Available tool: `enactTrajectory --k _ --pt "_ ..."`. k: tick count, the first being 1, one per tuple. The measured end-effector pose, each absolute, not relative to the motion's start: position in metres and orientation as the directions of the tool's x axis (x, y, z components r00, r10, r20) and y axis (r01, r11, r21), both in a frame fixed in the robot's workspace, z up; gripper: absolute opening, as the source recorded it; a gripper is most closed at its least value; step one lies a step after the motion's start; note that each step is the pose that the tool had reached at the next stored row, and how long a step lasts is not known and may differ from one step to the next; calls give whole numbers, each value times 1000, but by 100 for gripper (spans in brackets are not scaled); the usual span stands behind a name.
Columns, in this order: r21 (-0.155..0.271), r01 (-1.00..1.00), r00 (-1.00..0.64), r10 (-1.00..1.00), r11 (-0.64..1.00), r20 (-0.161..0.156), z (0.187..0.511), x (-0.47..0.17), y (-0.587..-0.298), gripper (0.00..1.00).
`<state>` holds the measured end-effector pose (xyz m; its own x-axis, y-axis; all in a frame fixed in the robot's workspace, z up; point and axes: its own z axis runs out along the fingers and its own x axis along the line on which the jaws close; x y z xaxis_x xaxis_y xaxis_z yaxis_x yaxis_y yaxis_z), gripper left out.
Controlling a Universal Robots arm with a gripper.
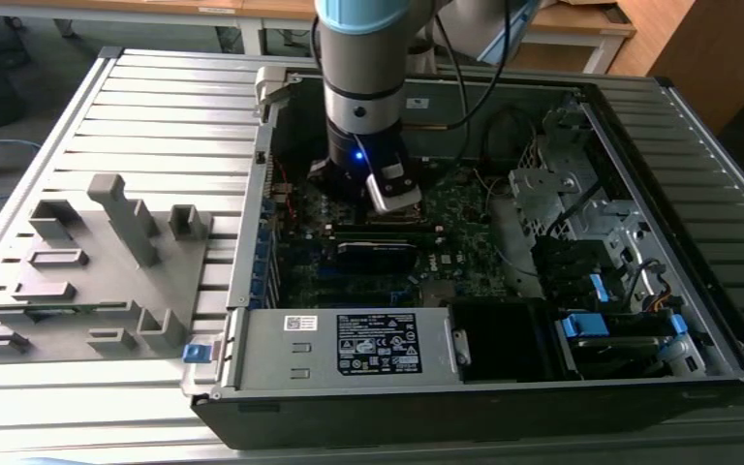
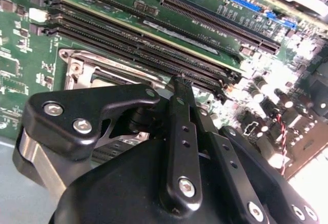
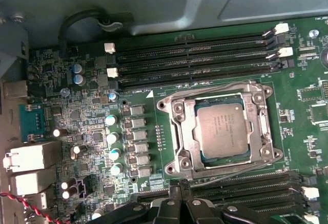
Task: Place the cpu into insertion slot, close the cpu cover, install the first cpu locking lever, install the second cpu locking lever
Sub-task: 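Install the second cpu locking lever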
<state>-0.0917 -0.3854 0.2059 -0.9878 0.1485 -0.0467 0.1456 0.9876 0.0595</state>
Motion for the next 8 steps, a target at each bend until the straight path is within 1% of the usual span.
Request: enactTrajectory --k 8 --pt "60 146 -988 149 988 -47 204 -92 -385 11"
